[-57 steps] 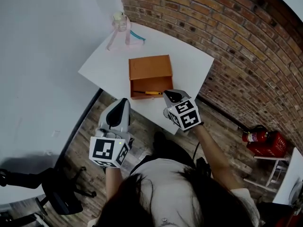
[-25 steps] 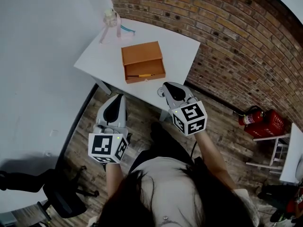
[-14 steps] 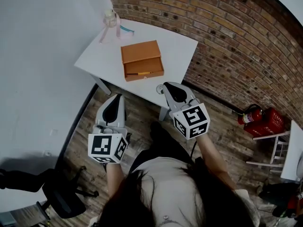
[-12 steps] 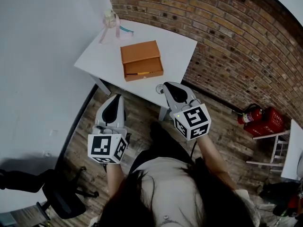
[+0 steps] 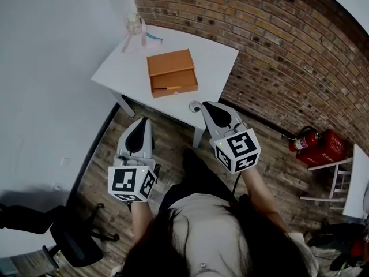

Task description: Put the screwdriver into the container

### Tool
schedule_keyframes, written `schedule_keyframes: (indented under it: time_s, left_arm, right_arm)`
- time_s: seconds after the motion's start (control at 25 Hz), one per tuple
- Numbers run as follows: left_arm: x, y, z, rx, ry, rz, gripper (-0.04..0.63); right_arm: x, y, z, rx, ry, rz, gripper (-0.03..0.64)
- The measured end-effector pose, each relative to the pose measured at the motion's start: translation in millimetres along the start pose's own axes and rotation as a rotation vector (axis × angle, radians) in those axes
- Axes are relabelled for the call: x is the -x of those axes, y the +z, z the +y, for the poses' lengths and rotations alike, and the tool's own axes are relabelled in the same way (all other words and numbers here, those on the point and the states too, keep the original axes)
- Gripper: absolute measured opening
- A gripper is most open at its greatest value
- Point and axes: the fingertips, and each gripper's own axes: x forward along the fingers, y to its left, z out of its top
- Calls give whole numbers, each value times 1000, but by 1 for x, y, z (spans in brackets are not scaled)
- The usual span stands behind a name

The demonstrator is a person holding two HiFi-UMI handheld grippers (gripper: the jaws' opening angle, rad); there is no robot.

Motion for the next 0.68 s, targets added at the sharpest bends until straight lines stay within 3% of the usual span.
schedule_keyframes:
  time_s: [0.68]
  left_arm:
    - [1, -6, -10, 16, -10, 4, 0]
  right_arm:
    - [7, -4, -4, 6, 1, 13, 5]
